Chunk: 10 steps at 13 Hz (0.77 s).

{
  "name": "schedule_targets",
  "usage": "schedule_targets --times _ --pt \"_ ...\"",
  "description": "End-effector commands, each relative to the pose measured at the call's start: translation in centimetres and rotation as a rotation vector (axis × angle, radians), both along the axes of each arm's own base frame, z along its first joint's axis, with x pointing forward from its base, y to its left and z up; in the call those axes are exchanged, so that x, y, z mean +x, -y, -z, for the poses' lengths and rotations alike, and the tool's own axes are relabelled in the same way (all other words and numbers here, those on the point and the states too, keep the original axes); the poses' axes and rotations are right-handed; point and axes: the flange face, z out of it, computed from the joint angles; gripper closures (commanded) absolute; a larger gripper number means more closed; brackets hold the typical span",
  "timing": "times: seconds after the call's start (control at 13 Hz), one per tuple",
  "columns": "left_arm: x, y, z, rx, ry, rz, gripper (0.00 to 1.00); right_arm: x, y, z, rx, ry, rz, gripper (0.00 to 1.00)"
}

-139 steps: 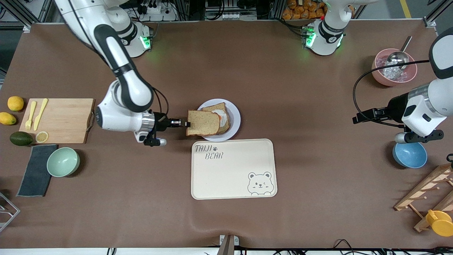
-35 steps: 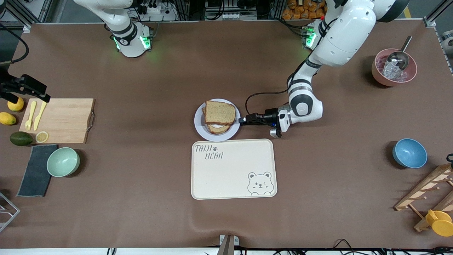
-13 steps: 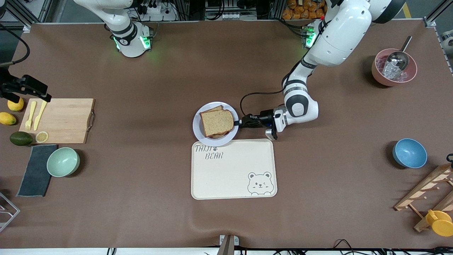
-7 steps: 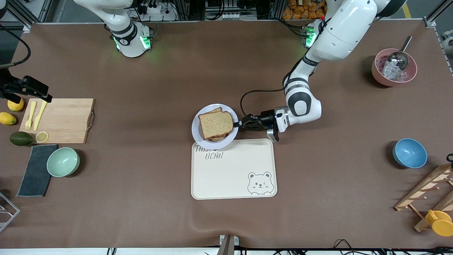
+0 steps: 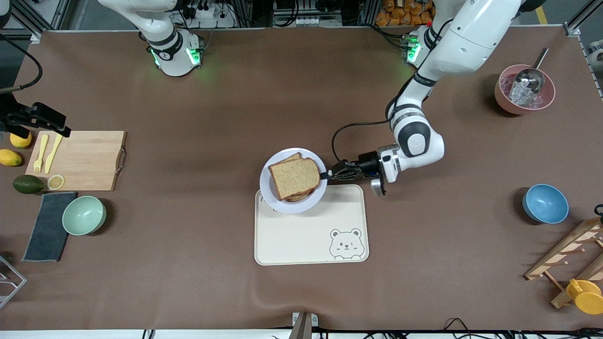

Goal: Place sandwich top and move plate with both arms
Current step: 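Slide the white plate onto the bear tray with the left gripper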

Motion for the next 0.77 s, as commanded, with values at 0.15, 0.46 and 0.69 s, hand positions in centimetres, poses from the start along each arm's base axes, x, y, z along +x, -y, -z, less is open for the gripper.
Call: schedule_targets --times 0.15,0.46,0.69 --pt "4.4 -4.8 -1.4 -0.024 0.058 -0.008 1.00 0.1 0.3 -0.3 -0.020 0.004 0.016 0.00" --pt "6.6 -9.1 -1.1 -0.033 0.081 -0.018 1.00 0.0 0.9 -0.2 -0.020 0.001 0.021 0.00" --pt "8.5 -12.6 1.5 -0.017 0.089 0.017 1.00 -0.1 0.9 -0.3 -0.020 -0.001 0.032 0.00"
